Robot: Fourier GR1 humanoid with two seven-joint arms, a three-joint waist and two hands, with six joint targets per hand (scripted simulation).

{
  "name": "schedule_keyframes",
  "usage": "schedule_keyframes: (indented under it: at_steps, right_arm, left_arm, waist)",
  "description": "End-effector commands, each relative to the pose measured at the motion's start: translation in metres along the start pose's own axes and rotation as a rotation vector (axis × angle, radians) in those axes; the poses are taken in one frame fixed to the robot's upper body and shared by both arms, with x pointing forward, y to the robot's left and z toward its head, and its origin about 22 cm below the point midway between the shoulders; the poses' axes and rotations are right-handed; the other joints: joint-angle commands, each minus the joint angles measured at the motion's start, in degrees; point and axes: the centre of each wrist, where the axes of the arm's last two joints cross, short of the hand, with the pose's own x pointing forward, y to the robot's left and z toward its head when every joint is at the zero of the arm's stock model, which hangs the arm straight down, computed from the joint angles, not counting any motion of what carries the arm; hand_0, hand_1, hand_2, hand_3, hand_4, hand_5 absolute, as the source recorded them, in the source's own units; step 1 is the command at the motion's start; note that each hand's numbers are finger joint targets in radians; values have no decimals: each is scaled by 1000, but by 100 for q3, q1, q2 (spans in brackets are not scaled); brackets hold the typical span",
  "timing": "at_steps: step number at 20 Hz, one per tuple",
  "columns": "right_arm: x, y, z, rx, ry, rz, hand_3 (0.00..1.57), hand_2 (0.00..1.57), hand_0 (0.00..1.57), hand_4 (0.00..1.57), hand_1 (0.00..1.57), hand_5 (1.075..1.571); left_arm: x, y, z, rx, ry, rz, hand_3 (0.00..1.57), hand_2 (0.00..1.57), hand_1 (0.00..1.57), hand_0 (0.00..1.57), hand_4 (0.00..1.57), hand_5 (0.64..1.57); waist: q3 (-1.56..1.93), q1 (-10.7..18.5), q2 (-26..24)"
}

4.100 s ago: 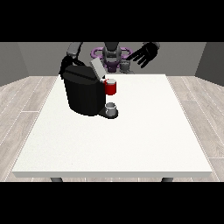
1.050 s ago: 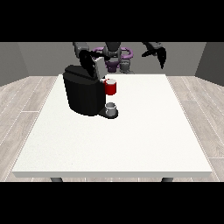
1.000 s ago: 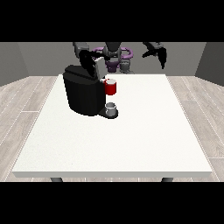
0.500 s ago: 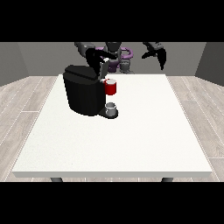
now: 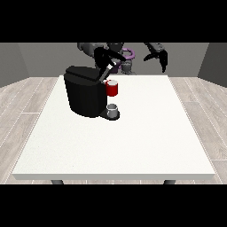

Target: Insert the coffee pod into the coffee machine and close the lid

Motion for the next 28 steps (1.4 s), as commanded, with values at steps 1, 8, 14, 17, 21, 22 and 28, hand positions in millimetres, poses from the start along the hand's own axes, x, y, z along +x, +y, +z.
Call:
schedule_keyframes:
  at_steps: [1, 8, 14, 17, 21, 22, 28]
  right_arm:
    - [46, 16, 2, 83, -263, 61, 0, 0, 0, 160, 0, 1571]
    - [94, 27, -9, 42, -360, 153, 0, 0, 0, 53, 0, 1571]
    - [121, 50, -10, 120, -398, 168, 0, 0, 0, 0, 0, 1571]
    - [119, 14, -22, 73, -393, 153, 0, 0, 0, 0, 0, 1571]
    - [137, 33, -20, 57, -451, 122, 0, 0, 0, 0, 0, 1571]
    - [132, 46, -19, 71, -457, 123, 0, 0, 0, 0, 0, 1571]
    - [133, 41, -26, 88, -433, 91, 0, 0, 0, 98, 0, 1571]
  left_arm:
    - [8, 10, -5, -28, -35, 14, 0, 0, 0, 0, 379, 1571]
    - [36, -1, -23, -69, -108, -26, 0, 0, 0, 0, 429, 1571]
    - [33, 10, -25, -47, -106, 6, 0, 0, 0, 0, 368, 1571]
    - [36, 16, -12, -92, -132, -20, 0, 0, 0, 0, 426, 1571]
    - [45, 18, -26, -54, -198, 11, 0, 0, 0, 0, 352, 1571]
    - [51, 22, -30, -61, -191, -11, 0, 0, 0, 0, 254, 1571]
    - [48, 32, -23, -88, -173, -10, 0, 0, 0, 0, 328, 1571]
  waist:
    - [-140, 517, 148]
    - [-143, 904, 513]
    - [-144, 765, 612]
    - [-143, 1110, 759]
    - [-144, 1065, 1105]
    - [-144, 1050, 1155]
    - [-143, 1080, 1099]
